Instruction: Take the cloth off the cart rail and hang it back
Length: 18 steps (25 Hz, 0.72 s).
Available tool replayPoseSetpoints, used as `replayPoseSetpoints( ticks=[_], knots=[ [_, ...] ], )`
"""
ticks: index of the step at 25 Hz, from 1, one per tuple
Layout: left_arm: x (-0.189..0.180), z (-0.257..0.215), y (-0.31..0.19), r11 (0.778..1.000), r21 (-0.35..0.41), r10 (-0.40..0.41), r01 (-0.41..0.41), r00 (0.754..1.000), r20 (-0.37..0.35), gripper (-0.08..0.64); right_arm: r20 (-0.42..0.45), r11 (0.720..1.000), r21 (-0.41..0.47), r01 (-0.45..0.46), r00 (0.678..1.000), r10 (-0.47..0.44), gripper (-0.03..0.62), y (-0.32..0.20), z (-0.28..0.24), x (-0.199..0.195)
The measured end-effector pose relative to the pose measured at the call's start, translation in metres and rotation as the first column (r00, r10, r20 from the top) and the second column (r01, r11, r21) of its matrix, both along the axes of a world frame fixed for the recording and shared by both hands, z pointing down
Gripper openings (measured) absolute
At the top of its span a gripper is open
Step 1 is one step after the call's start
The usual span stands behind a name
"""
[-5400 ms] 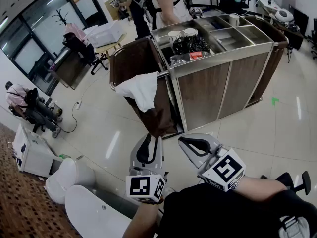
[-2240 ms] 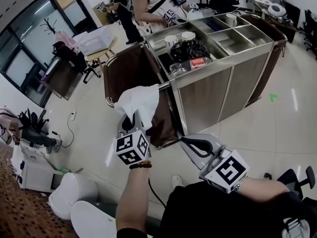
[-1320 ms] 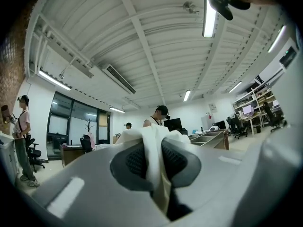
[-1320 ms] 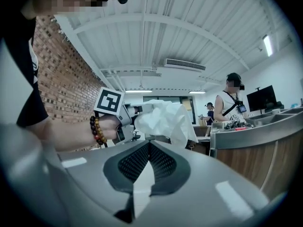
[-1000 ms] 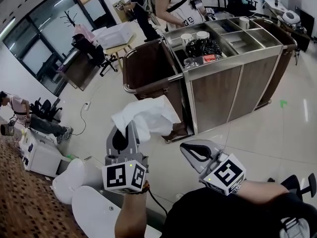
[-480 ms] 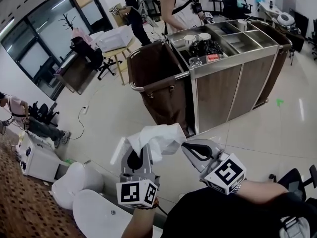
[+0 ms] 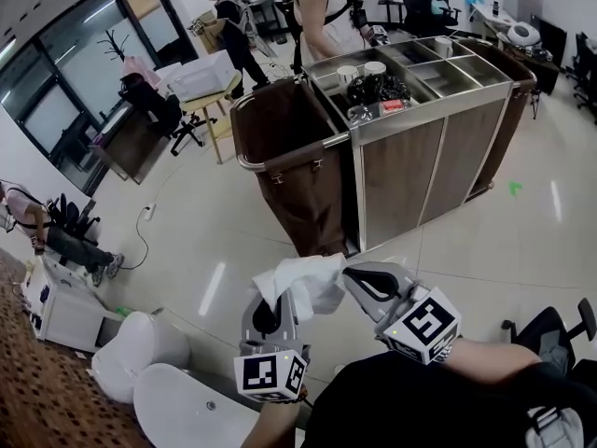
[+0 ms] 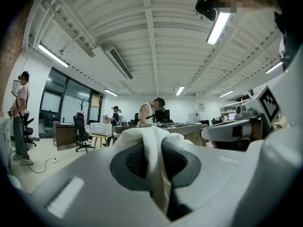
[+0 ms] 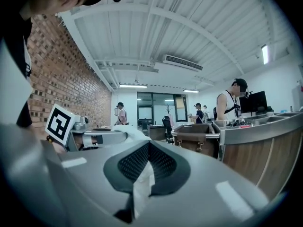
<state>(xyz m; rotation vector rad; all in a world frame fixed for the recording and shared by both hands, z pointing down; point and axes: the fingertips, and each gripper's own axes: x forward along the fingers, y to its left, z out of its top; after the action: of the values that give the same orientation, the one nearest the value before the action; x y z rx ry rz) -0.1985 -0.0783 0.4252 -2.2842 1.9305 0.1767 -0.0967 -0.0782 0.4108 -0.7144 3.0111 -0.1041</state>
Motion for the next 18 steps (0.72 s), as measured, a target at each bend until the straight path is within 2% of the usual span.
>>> replayPoseSetpoints(
  ticks=[5,8,10,13,18],
  knots=[
    [-0.004,0.007,-0.002,1.000,-0.006,-0.005,0.005,1.000,0.010,0.033,-0.015,1.000,0.000,-0.007,1.000,0.007,0.000,-0.001,0.005,-0.003],
    [-0.004,0.012,-0.003,1.000,-0.014,-0.010,0.010,1.000,0.012,0.032,-0.017,0.999,0.047,-0.004,1.000,0.004,0.000,-0.005,0.007,-0.003],
    [-0.003,0.014,-0.003,1.000,-0.016,-0.010,0.011,1.000,0.015,0.032,-0.016,1.000,0.028,-0.003,1.000,0.004,0.000,-0.004,0.007,-0.003],
    [-0.003,0.016,-0.003,1.000,-0.024,-0.019,0.019,1.000,0.010,0.032,-0.015,0.997,0.072,0.000,1.000,0.001,0.000,-0.007,0.008,-0.002],
    [-0.001,0.016,-0.005,1.000,-0.019,-0.022,0.022,1.000,0.018,0.032,-0.018,1.000,-0.001,0.003,1.000,-0.003,0.000,-0.001,0.009,-0.001]
  ],
)
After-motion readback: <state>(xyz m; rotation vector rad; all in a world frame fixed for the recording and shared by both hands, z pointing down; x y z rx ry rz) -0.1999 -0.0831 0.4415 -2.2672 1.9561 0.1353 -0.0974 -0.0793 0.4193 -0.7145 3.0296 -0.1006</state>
